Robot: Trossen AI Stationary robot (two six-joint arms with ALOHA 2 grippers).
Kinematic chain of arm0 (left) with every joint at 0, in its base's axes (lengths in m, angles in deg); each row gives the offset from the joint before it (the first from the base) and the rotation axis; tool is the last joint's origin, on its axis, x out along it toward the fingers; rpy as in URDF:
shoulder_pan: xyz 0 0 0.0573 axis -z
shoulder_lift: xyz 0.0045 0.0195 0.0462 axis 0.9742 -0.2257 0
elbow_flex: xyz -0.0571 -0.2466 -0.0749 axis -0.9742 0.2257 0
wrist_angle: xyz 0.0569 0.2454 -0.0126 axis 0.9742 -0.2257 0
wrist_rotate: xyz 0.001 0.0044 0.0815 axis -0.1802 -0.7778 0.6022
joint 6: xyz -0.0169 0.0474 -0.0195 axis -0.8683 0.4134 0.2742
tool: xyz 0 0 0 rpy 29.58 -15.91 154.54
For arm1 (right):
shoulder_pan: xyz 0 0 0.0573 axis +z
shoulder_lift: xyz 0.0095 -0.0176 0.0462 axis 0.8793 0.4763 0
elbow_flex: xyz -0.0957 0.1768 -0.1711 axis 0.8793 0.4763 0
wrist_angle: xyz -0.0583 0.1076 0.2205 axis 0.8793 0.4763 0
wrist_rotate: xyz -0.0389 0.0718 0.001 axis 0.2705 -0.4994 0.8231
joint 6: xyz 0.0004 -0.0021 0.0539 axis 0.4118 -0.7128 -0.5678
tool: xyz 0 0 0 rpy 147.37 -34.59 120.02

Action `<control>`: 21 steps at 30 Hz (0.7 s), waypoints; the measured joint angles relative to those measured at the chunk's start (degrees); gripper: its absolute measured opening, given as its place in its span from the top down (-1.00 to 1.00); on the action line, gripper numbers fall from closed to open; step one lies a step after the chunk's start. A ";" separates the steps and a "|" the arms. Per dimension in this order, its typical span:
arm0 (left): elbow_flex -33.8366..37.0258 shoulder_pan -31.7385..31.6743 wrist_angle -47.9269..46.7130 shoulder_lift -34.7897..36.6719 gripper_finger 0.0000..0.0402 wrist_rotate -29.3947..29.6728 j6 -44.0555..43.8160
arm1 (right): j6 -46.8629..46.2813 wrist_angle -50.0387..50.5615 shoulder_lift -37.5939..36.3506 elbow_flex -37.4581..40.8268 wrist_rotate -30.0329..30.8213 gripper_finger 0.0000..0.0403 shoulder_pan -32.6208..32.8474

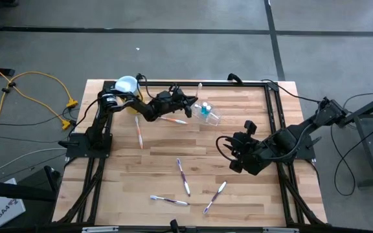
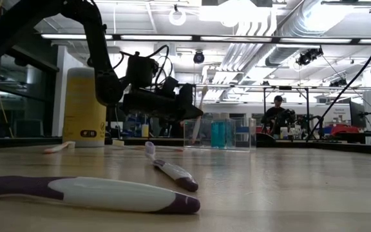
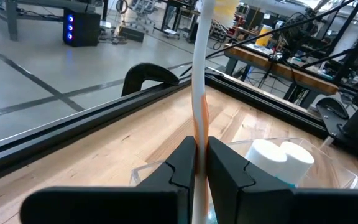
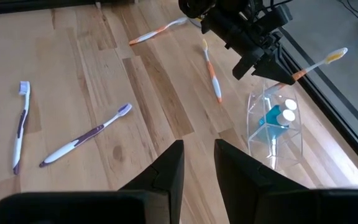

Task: Pick & Place toothbrushing station
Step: Put the middle orange toothbrush into the transparent organizer

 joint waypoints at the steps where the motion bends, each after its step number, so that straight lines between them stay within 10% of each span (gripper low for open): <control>1: 0.00 0.00 -0.01 0.00 0.87 -0.02 0.00 | 0.02 -0.03 0.00 0.00 -0.19 0.60 0.00; 21: 0.00 0.09 -0.02 -0.07 0.64 -2.01 0.21 | -0.29 -0.49 0.00 -0.01 -1.53 0.60 0.08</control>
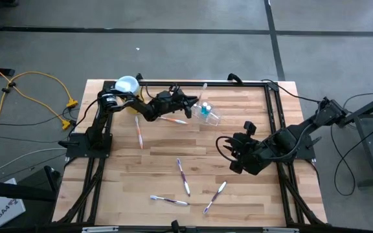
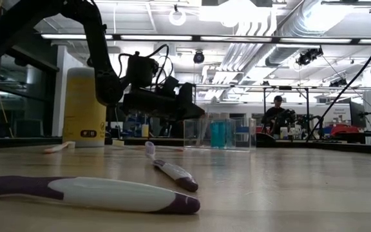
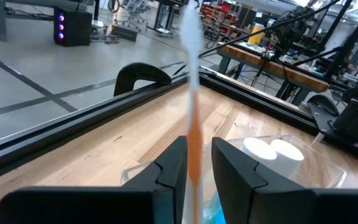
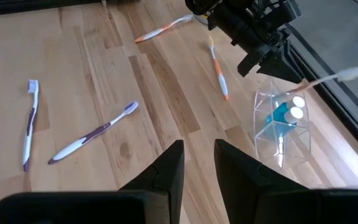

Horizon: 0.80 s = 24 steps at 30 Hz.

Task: Pick & Place toothbrushing station
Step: Put the middle orange toothbrush into the transparent organizer, then put the tight orange toothbrush into the transparent organizer

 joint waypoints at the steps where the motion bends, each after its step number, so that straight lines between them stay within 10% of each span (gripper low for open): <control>1: 0.00 0.00 0.00 0.00 0.64 0.00 -0.01 | -0.06 -0.07 0.00 0.02 -0.30 0.60 0.13; 24: 0.15 0.25 -5.61 6.29 0.64 -4.07 2.19 | 0.18 -0.43 -0.02 0.00 -1.14 0.60 0.31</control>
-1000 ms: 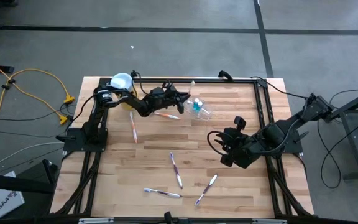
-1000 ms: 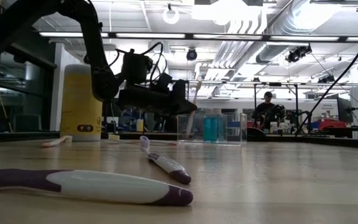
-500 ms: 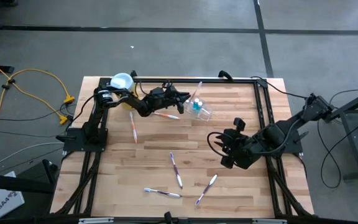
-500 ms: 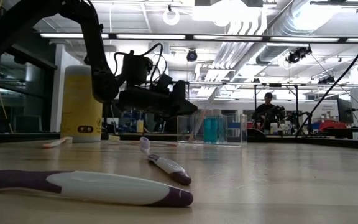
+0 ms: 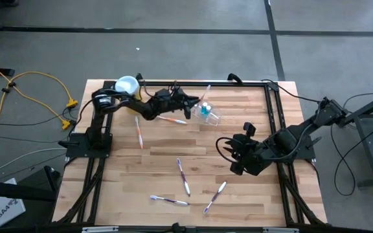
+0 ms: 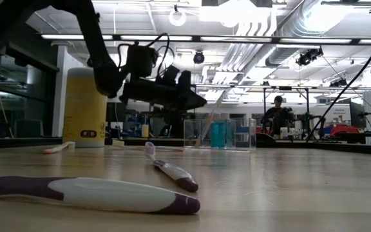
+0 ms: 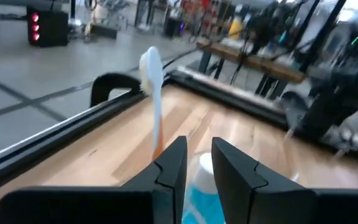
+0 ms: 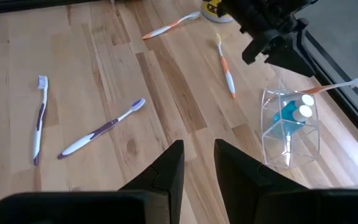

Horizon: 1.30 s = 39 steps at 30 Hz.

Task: Pick & Place toothbrushing station
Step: Put the tight orange toothbrush into the transparent organizer

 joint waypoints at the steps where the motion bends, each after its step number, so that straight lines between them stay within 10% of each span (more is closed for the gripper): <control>1: 0.00 -0.01 -3.18 1.37 0.64 0.01 1.06 | 0.04 -0.01 0.00 0.01 -0.12 0.60 0.00; 18: -0.04 1.84 -64.82 32.98 0.65 -1.96 25.77 | 0.11 0.44 0.00 0.01 -1.14 0.60 0.00; 39: 0.39 -4.92 -76.24 22.65 0.65 -15.20 34.03 | -0.52 -0.55 0.00 0.00 -1.04 0.60 1.45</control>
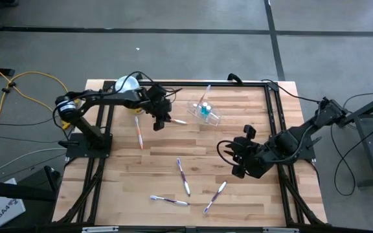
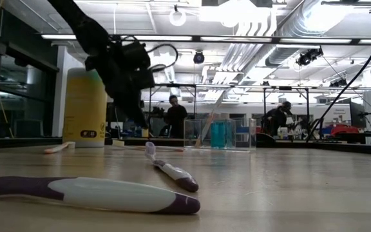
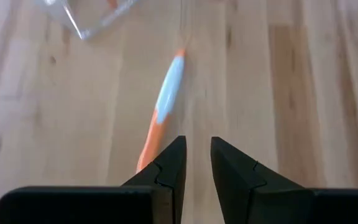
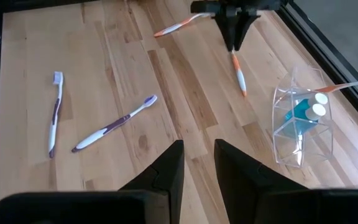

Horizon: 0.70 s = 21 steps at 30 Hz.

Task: Pick & Place toothbrushing station
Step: Put the tight orange toothbrush into the transparent organizer

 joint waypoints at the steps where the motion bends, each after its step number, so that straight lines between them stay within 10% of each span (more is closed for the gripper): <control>1: 0.00 0.00 -0.40 -0.62 0.65 0.02 0.45 | -0.01 -0.01 0.00 0.02 -0.01 0.60 -0.01; 21: -0.02 -0.22 -5.36 -2.34 0.65 13.22 4.41 | -0.04 -0.42 0.00 0.00 0.20 0.60 -0.01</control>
